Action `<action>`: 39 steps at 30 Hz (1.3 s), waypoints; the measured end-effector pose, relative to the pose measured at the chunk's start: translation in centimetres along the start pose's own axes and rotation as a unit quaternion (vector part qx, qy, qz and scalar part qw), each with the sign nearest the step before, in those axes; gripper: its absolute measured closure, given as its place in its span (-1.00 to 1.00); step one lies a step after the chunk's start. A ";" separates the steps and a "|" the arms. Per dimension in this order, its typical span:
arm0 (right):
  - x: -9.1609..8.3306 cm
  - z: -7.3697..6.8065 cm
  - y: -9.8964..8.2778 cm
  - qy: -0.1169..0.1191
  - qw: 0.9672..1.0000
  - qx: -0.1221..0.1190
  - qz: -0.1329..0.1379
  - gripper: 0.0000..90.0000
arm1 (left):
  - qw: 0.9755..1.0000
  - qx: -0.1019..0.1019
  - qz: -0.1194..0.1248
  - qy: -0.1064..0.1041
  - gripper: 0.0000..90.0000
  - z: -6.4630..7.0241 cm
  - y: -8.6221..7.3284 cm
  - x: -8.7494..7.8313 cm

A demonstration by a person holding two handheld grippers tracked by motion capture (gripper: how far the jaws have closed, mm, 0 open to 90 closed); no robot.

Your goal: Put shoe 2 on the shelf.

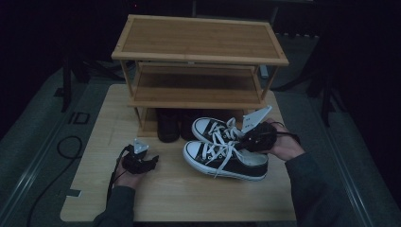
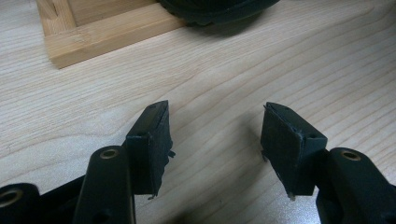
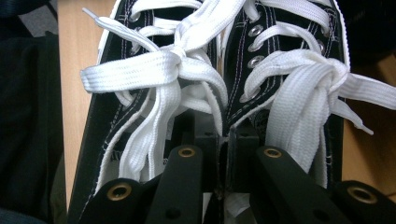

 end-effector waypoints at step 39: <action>-5.4 3.1 7.4 -0.028 0.998 -0.017 0.049 0.89 | 1.000 0.004 -0.001 -0.002 -0.05 -0.1 0.0 0.0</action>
Point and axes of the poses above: each handheld gripper's, and its own axes: x roughly forward along the jaws, y roughly out of its top, z roughly to its right, the point moved 2 cm from there along x, roughly forward along the jaws, and after that the axes turned 2 degrees about x, right-handed, at the moved point
